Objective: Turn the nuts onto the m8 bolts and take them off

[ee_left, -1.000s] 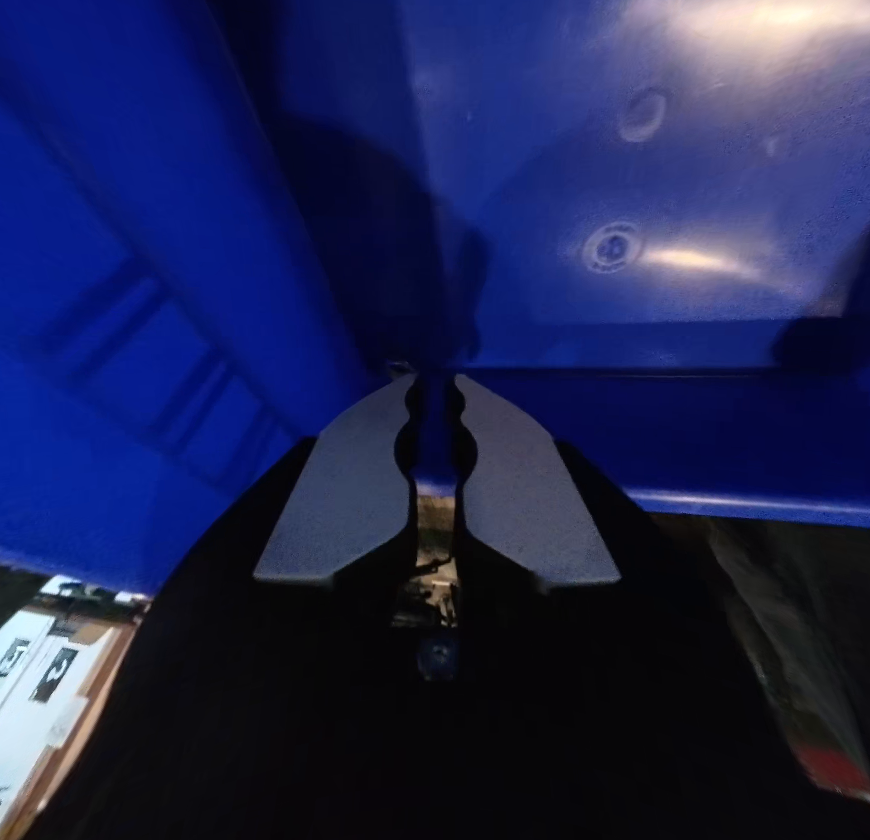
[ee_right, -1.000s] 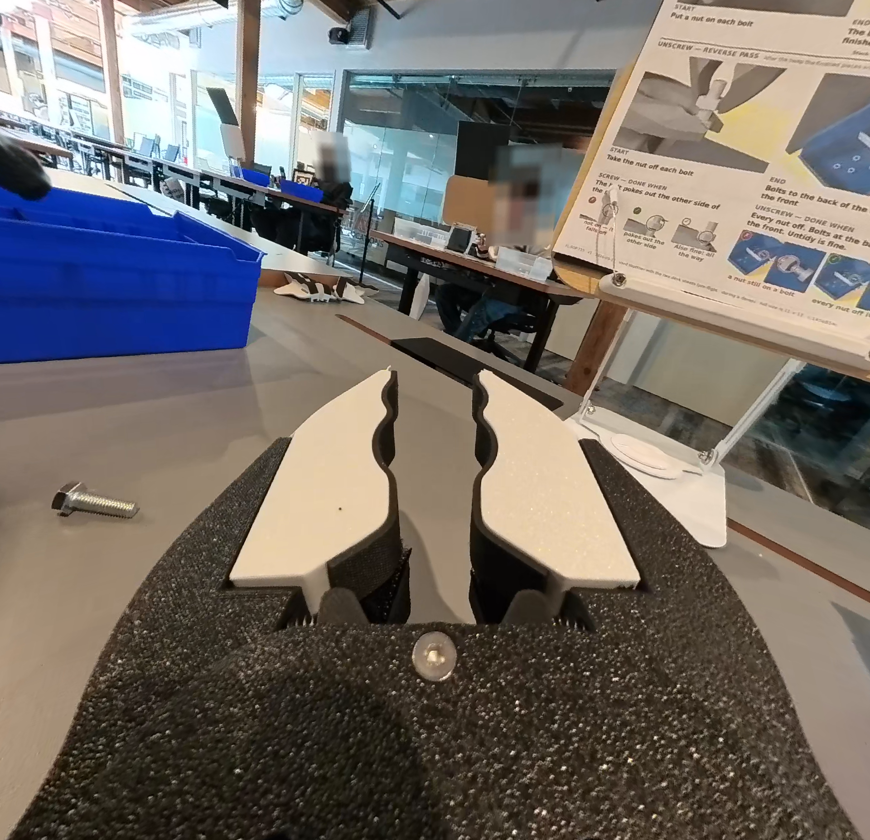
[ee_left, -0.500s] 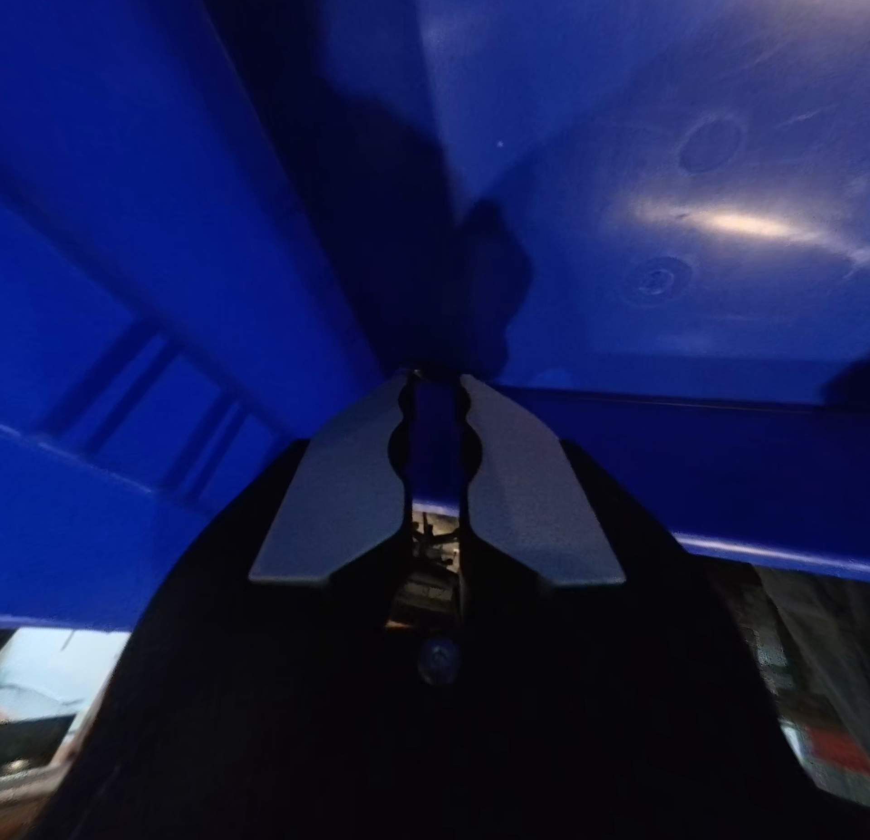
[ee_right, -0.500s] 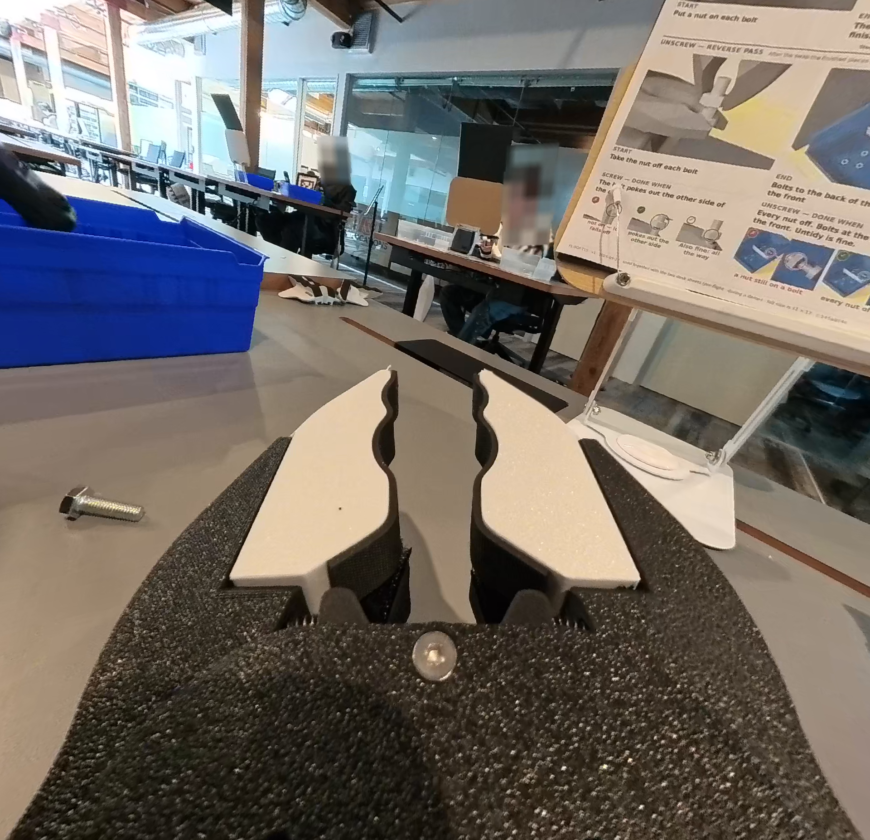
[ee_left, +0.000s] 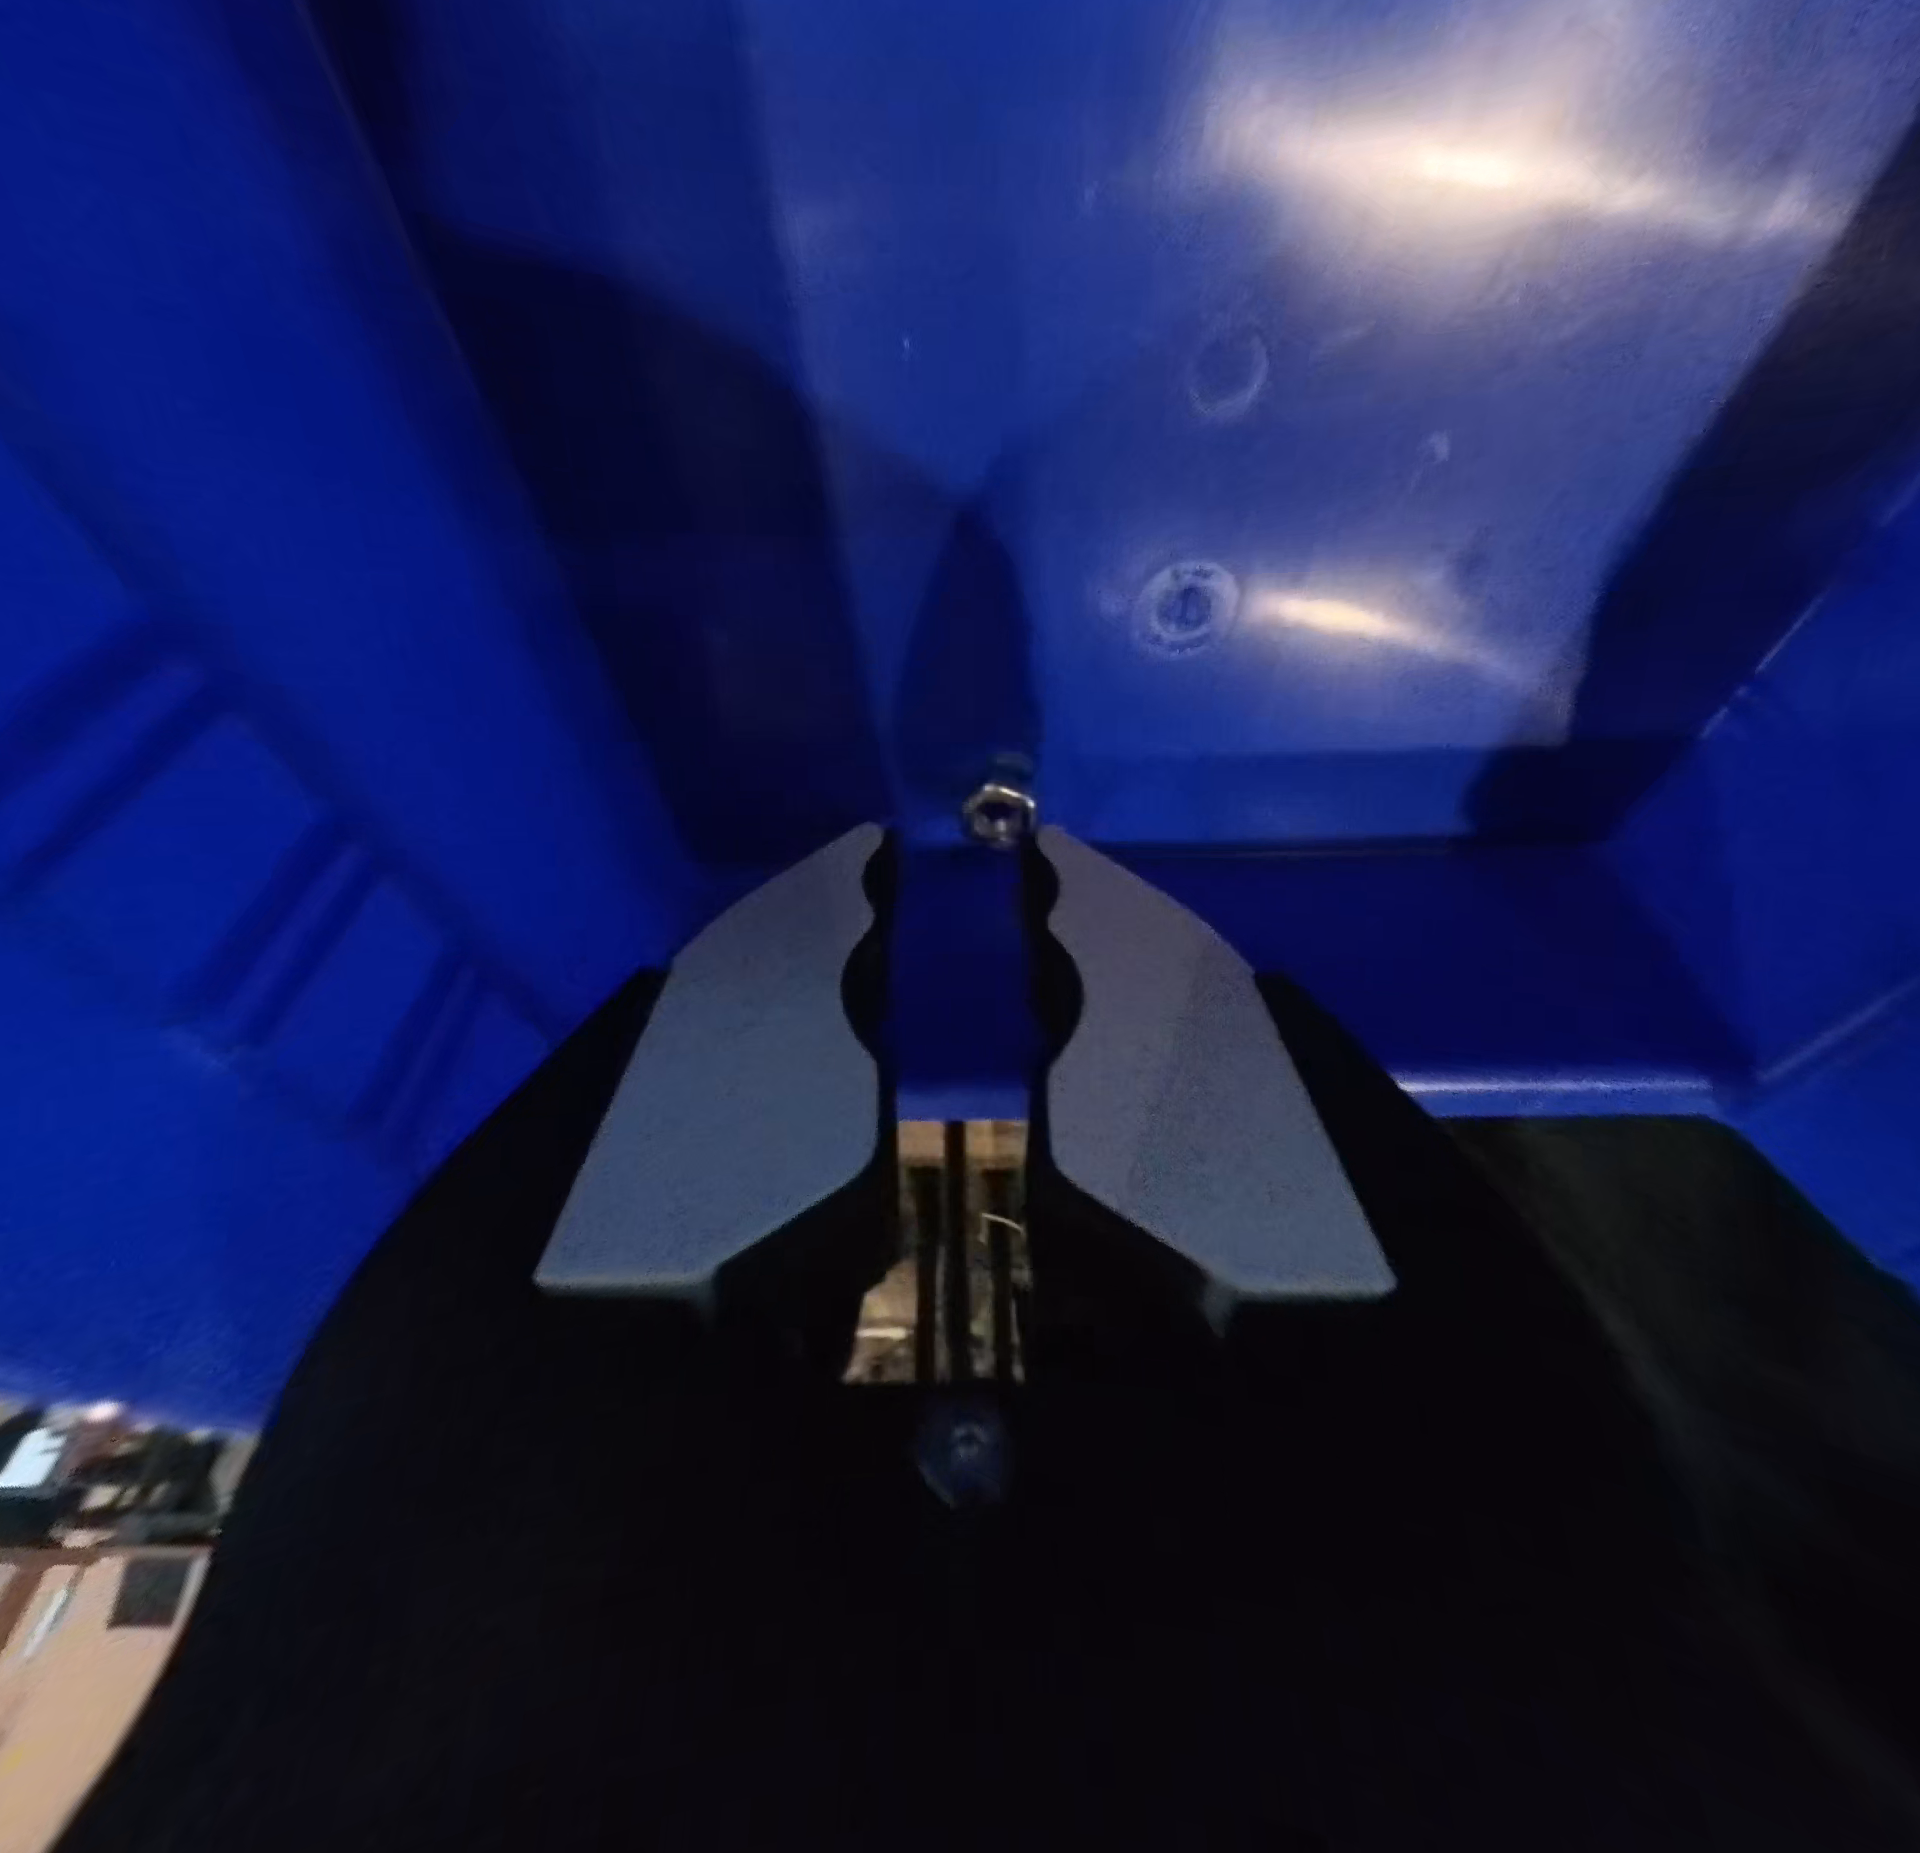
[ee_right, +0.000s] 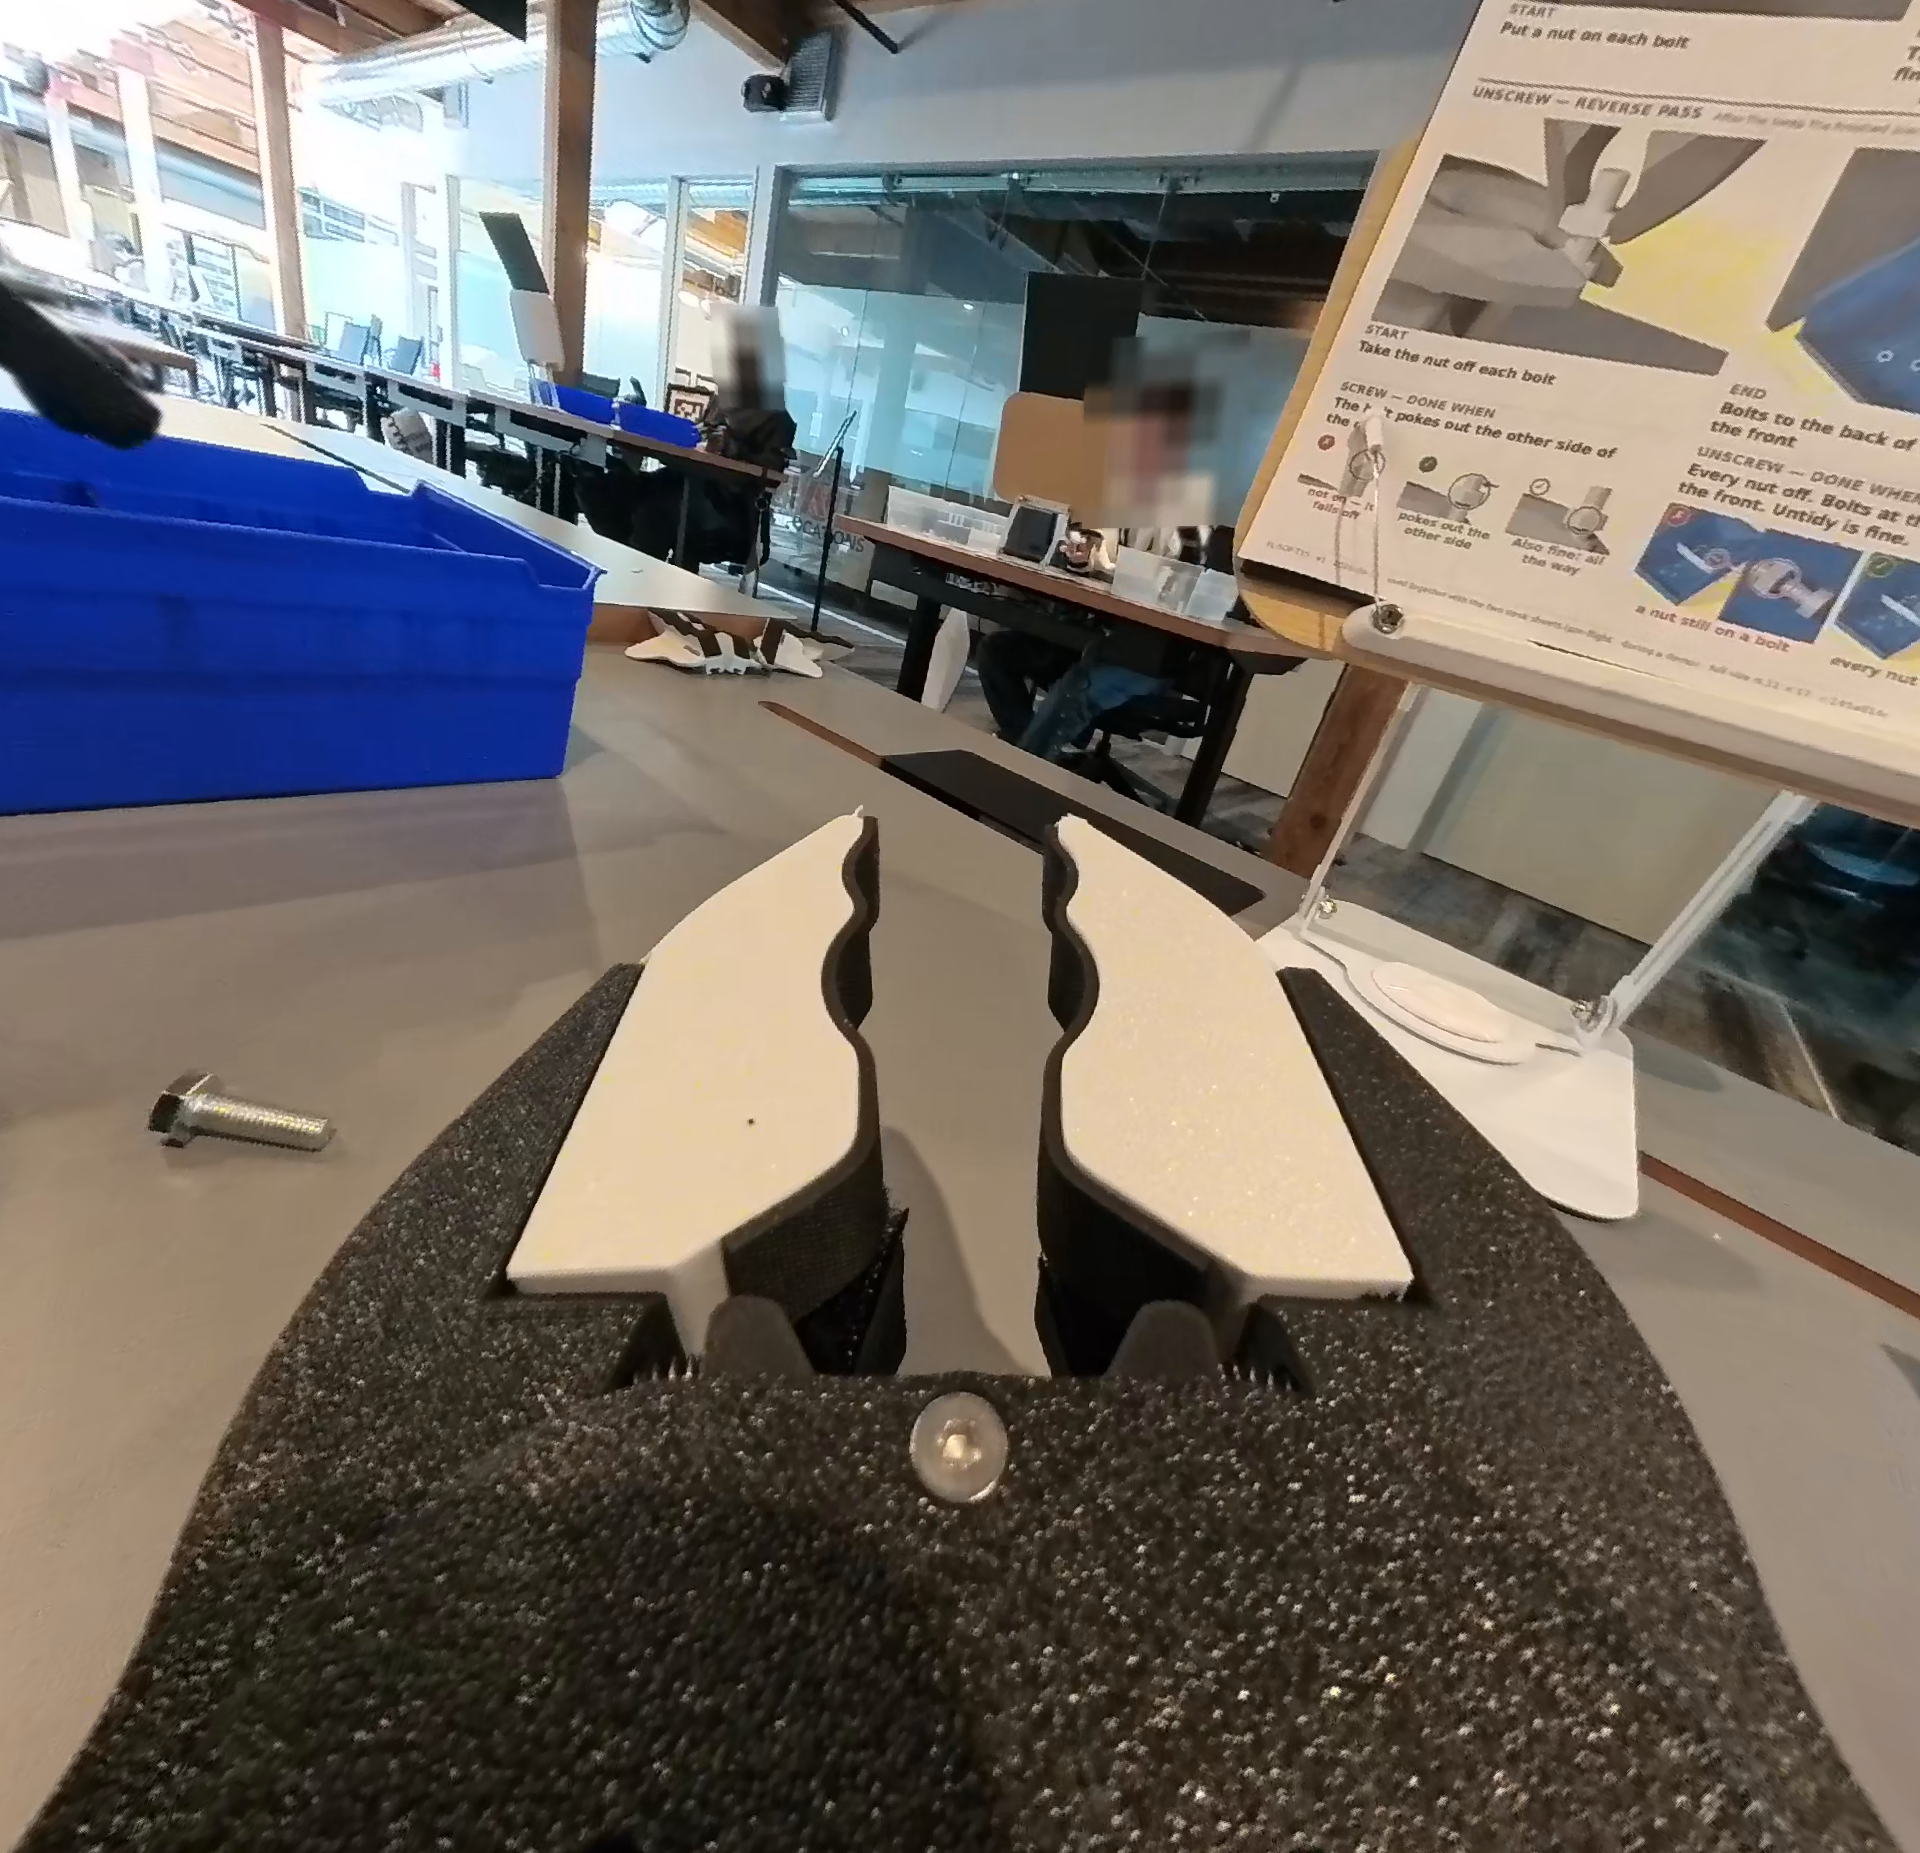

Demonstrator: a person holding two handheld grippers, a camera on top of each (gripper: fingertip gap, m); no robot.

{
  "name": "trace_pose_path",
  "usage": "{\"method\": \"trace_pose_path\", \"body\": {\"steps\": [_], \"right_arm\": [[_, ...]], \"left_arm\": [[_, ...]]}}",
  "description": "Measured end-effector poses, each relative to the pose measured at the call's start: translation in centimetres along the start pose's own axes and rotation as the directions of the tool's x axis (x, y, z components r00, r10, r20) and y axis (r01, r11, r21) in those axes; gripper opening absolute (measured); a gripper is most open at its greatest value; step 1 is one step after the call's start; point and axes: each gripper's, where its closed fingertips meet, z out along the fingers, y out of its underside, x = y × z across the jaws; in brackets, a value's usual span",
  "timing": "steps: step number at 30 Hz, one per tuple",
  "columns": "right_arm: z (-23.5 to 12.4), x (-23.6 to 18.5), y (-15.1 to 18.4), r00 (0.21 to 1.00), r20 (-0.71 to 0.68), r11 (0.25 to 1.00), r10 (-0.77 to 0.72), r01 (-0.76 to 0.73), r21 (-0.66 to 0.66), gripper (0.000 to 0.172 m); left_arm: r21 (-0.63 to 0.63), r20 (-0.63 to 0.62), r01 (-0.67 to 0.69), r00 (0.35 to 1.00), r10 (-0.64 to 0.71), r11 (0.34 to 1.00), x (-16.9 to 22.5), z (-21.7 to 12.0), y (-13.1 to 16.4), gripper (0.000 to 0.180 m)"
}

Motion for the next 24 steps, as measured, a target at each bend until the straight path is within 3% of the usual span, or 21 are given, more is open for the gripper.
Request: {"method": "trace_pose_path", "body": {"steps": [1,5,17,19,21,24], "right_arm": [[0.0,0.0,0.0,1.0,0.0,1.0,0.0,0.0,0.0,0.029],[0.0,0.0,0.0,1.0,0.0,1.0,0.003,-0.003,0.0,0.029],[0.0,0.1,0.0,1.0,-0.001,1.0,0.01,-0.01,0.001,0.029],[0.0,0.1,0.0,1.0,-0.003,1.0,0.012,-0.012,0.003,0.029],[0.0,0.2,0.0,1.0,-0.004,1.0,0.014,-0.014,0.002,0.029],[0.1,0.3,-0.1,1.0,-0.011,1.0,0.008,-0.008,0.005,0.029]], "left_arm": [[-0.009,-0.031,0.011,0.999,-0.011,1.0,0.3,0.2,0.2,0.023],[-0.011,-0.102,0.039,0.994,-0.039,0.999,1.0,0.8,0.3,0.028],[0.051,-0.074,0.024,0.997,-0.02,0.998,0.2,0.2,0.1,0.014],[0.117,-0.023,0.031,0.999,-0.028,0.993,-0.3,-1.8,0.1,0.014],[0.282,-0.01,0.019,1.0,-0.016,0.959,1.0,-5.6,-0.7,0.014],[0.552,0.008,-0.113,0.991,0.131,0.826,7.0,-12.6,-2.1,0.014]]}}
